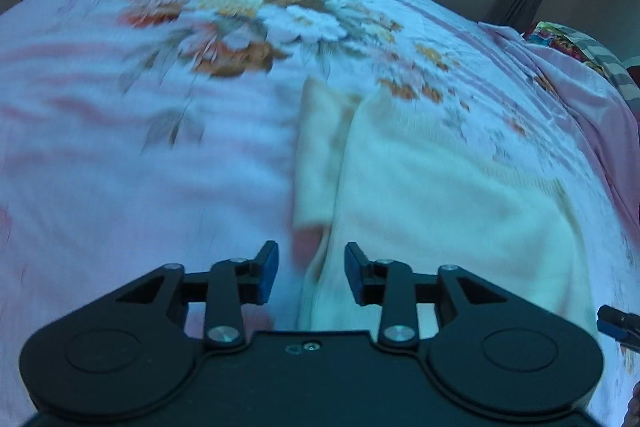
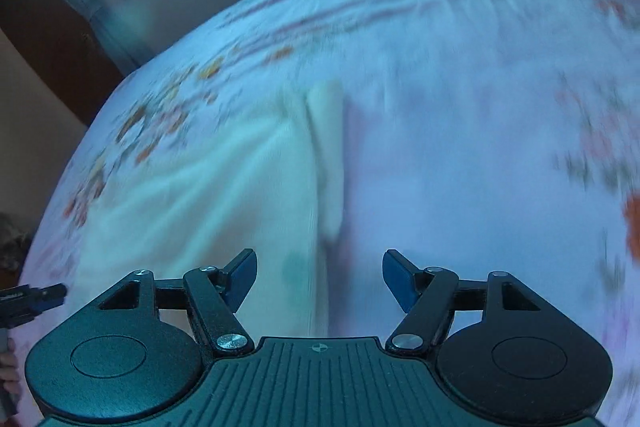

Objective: Fold small clothes

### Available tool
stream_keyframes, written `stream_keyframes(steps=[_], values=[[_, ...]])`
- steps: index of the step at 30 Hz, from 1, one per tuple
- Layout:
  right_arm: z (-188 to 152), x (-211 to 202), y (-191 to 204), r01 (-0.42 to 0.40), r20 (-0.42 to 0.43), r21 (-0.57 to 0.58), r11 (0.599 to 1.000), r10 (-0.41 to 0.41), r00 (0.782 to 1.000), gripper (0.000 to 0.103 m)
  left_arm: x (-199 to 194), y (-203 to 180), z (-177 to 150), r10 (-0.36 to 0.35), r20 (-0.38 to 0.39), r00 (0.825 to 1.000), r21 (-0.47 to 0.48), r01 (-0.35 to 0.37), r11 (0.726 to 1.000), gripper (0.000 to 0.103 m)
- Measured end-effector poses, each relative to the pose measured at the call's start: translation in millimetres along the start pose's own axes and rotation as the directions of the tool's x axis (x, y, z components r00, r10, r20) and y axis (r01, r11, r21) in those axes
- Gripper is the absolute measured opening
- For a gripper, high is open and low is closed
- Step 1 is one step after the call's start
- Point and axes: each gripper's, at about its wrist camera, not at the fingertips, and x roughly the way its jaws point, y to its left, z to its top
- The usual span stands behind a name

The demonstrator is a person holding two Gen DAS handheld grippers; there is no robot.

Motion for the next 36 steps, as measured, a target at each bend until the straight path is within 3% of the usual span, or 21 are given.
stream_keyframes(steps=[3,4,5,6,10,12,14,19,22,23,24,27,31,36], values=[[-25,-15,6,-0.018,-0.015,-0.015,1.000,0.018,1.000,0.068,-4,6,-17,0.002,-0.019,1.000,-0.024,-0.003,1.000,0.035],[-31,-17,9,-0.020,-0.019,-0.032,0.999,0.019,1.000,0.059,-4,8,-22,-0.009,-0.026,1.000,-0.034,0.008,0.999,0.035],[-35,-19,12,-0.026,-0.023,-0.039,0.999,0.025,0.999,0.031,-4,10,-25,-0.014,-0.027,1.000,-0.039,0.013,0.999,0.033],[-38,-19,15,-0.029,-0.028,-0.040,0.999,0.028,0.999,0.010,-4,10,-27,-0.011,-0.024,1.000,-0.043,0.010,0.999,0.029],[-43,-22,25,-0.068,-0.049,-0.069,0.995,0.065,0.997,0.010,-3,3,-33,-0.022,-0.027,0.999,-0.042,0.021,0.999,0.011],[-43,-17,30,-0.075,-0.080,-0.077,0.994,0.069,0.994,0.013,-6,-7,-37,-0.026,-0.026,0.999,-0.009,0.026,1.000,0.013],[-41,-15,28,-0.072,-0.068,-0.061,0.996,0.068,0.995,0.014,-6,-14,-39,-0.018,-0.025,1.000,0.008,0.018,1.000,0.025],[-42,-11,24,-0.040,-0.086,-0.076,0.996,0.034,0.996,0.014,-2,-16,-44,0.012,-0.032,0.999,0.028,-0.011,1.000,0.025],[-43,-9,24,-0.026,-0.098,-0.105,0.994,0.016,0.995,0.014,-1,-16,-44,0.044,-0.018,0.999,0.037,-0.044,0.998,0.006],[-41,-9,24,-0.026,-0.099,-0.106,0.994,0.015,0.995,0.005,-3,-14,-43,0.040,-0.016,0.999,0.028,-0.039,0.999,0.005],[-38,-13,25,-0.034,-0.090,-0.110,0.993,0.024,0.996,0.002,-8,-12,-41,0.031,-0.007,1.000,0.016,-0.030,0.999,0.004],[-33,-31,20,-0.064,-0.061,-0.121,0.991,0.057,0.996,0.002,-26,-8,-44,-0.008,0.025,1.000,-0.004,0.008,1.000,0.004],[-45,-9,13,0.008,-0.139,-0.170,0.985,-0.032,0.990,0.002,-5,-11,-58,0.055,-0.014,0.998,0.059,-0.054,0.997,0.005],[-30,-33,18,0.043,-0.017,-0.123,0.991,-0.046,0.999,0.004,-29,-15,-48,0.088,0.064,0.994,0.042,-0.090,0.995,0.021]])
